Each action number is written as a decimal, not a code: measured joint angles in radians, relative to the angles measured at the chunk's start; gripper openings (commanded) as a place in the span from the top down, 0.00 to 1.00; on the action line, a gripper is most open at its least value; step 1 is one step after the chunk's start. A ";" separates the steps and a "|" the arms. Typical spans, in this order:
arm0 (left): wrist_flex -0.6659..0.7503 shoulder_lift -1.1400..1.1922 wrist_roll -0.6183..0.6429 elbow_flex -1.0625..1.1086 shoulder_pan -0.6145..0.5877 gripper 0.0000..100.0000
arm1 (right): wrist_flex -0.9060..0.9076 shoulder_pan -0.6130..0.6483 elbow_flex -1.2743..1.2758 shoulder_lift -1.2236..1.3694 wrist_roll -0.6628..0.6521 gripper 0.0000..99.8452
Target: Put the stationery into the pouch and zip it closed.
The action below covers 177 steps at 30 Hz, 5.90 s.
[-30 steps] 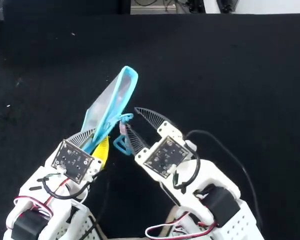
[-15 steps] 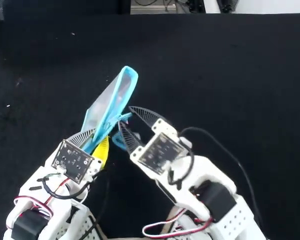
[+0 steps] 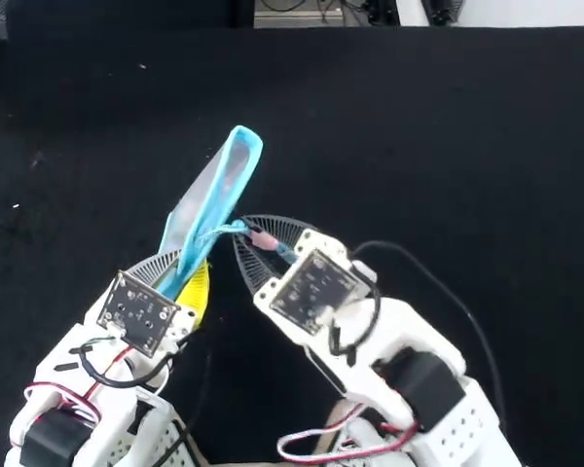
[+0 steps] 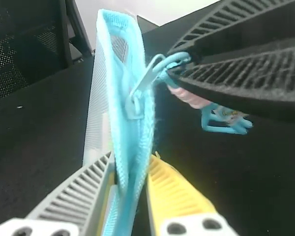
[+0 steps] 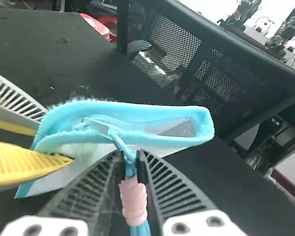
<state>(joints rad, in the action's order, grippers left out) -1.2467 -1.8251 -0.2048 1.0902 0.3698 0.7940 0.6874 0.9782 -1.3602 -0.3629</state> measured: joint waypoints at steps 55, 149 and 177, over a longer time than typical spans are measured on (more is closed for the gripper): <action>-0.008 0.000 0.000 0.005 0.002 0.97 | -0.049 0.044 0.166 -0.029 0.272 0.76; -0.012 0.000 0.000 0.005 0.002 0.97 | -0.144 0.044 0.370 -0.298 0.210 0.90; -0.012 0.000 0.000 0.008 0.002 0.97 | -0.133 0.002 0.370 -0.440 0.245 0.99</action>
<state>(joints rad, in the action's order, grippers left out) -1.2589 -1.8251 -0.2048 1.0978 0.3713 0.6605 0.6889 1.3479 -1.8006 -0.1174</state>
